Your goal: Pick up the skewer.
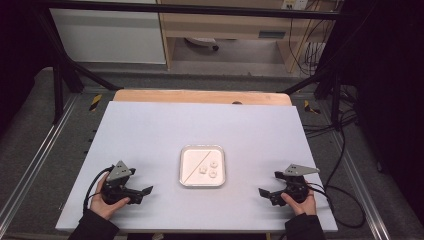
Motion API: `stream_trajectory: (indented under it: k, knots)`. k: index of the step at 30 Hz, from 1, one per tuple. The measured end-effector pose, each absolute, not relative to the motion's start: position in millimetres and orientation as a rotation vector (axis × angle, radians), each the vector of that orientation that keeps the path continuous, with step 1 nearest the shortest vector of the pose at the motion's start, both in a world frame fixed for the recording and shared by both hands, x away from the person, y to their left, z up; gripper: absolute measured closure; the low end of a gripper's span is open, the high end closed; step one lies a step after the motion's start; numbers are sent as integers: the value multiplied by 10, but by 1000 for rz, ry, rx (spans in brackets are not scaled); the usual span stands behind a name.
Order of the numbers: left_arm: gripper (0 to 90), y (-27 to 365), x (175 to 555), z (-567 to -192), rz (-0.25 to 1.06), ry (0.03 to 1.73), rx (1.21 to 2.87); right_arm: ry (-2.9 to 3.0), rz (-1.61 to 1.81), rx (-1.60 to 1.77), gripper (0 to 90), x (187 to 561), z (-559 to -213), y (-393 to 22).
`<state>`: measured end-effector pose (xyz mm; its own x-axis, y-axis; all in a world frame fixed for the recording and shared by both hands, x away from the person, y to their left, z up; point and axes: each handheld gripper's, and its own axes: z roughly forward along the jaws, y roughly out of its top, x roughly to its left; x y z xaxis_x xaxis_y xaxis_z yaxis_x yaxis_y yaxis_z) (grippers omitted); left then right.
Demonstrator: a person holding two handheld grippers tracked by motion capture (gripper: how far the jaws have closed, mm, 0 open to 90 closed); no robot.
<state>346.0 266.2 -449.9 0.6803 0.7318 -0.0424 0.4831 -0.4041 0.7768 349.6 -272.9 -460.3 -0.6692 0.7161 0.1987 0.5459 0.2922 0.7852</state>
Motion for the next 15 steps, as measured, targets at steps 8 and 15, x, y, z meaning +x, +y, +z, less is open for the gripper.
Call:
stream_trajectory:
  k: [8, 15]
  knots:
    - [56, 2654, 3455, -4474, 396, 927, 2077, 2364, 1313, 1170, 8, 3497, -4603, -2728]
    - [57, 2631, 3451, -4457, 400, 928, 2083, 2365, 1312, 1171, 8, 3499, -4604, -2726]
